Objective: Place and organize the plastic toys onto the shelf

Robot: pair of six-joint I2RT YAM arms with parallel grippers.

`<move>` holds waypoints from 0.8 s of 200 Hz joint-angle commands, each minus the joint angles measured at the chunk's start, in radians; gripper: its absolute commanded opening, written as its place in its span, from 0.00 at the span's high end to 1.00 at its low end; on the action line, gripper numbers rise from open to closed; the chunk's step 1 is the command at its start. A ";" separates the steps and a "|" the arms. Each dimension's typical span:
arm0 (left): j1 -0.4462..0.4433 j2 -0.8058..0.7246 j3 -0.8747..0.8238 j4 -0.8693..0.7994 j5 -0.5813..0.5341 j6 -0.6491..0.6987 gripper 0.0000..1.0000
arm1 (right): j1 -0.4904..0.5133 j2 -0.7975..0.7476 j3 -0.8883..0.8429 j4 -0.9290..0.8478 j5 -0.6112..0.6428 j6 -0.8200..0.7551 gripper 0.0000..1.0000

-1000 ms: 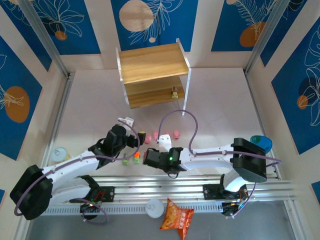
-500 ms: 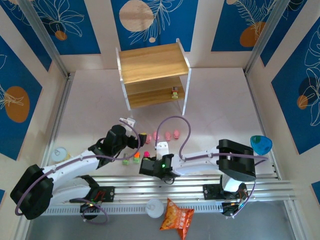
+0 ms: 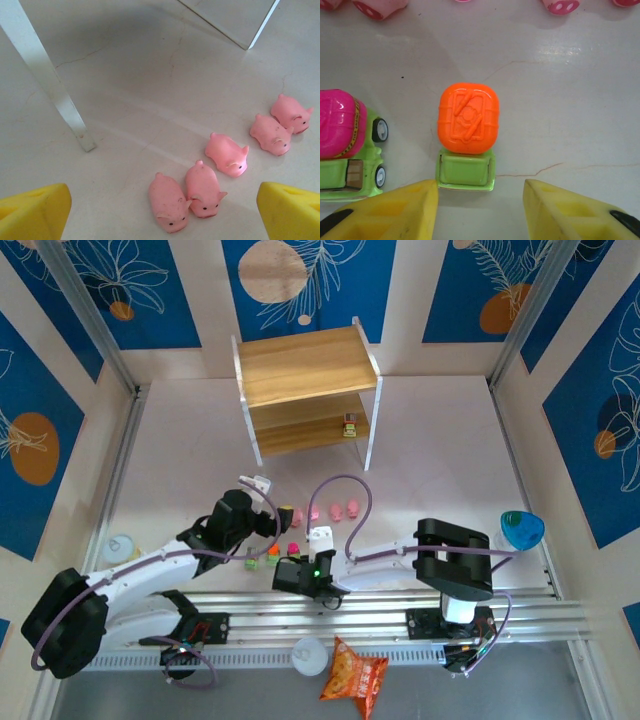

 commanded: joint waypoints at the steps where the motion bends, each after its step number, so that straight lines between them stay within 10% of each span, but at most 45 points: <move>1: 0.012 0.007 -0.008 0.018 0.011 -0.003 0.05 | -0.005 0.004 0.022 0.002 0.034 0.033 0.51; 160: 0.021 0.030 -0.006 0.029 0.019 -0.010 0.05 | -0.046 0.047 0.014 0.062 0.045 0.013 0.58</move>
